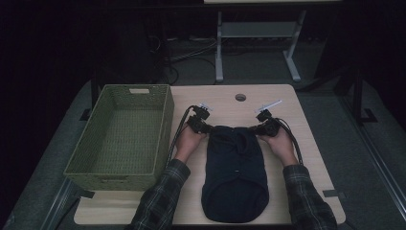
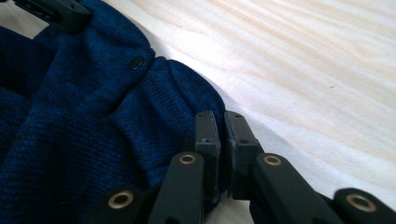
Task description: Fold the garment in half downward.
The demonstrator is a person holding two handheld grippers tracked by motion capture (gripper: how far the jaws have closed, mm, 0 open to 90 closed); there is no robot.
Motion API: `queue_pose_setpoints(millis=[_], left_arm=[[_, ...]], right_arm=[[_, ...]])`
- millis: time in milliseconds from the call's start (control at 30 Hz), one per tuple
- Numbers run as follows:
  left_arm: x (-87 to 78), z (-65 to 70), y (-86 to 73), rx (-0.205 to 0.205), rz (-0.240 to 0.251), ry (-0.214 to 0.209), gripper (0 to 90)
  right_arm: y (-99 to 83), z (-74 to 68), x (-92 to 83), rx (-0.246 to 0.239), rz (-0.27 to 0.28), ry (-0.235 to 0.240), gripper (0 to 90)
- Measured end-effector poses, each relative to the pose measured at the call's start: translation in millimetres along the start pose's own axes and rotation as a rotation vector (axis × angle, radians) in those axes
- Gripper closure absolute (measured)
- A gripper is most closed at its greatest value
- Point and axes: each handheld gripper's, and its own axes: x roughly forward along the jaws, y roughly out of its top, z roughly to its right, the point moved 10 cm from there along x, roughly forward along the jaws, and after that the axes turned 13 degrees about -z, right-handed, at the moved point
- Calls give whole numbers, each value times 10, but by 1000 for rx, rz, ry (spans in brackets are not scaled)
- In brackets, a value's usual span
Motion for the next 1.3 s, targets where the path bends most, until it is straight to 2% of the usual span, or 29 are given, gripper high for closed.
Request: queue_pose_setpoints(millis=[33, 100, 200, 300, 367, 433, 767, 933, 1167, 1300], left_arm=[[-39, 4, 25, -4, 19, 8, 821], [-64, 7, 36, -5, 26, 11, 823], [-143, 21, 73, 12, 41, 29, 824], [-230, 33, 120, 19, 60, 47, 824], [-340, 38, 177, 24, 94, 61, 824], [-380, 43, 196, 29, 103, 65, 824], [-760, 102, 394, 76, 176, 153, 823], [-848, 163, 414, 104, 201, 175, 823], [-954, 294, 357, 156, 237, 194, 821], [-1027, 391, 313, 166, 264, 171, 820]], right_arm=[[16, 6, -28, 3, 8, -6, 854], [33, 12, -72, 3, 20, -15, 855], [53, 9, -122, 3, 32, -18, 855], [124, -1, -243, -6, 40, -33, 855], [186, -4, -334, -15, 64, -50, 855], [202, -6, -360, -14, 68, -47, 855], [418, -70, -744, -51, 143, -100, 855], [426, -100, -815, -63, 165, -117, 855], [348, -220, -926, -94, 208, -144, 854], [278, -277, -990, -100, 232, -141, 853]])
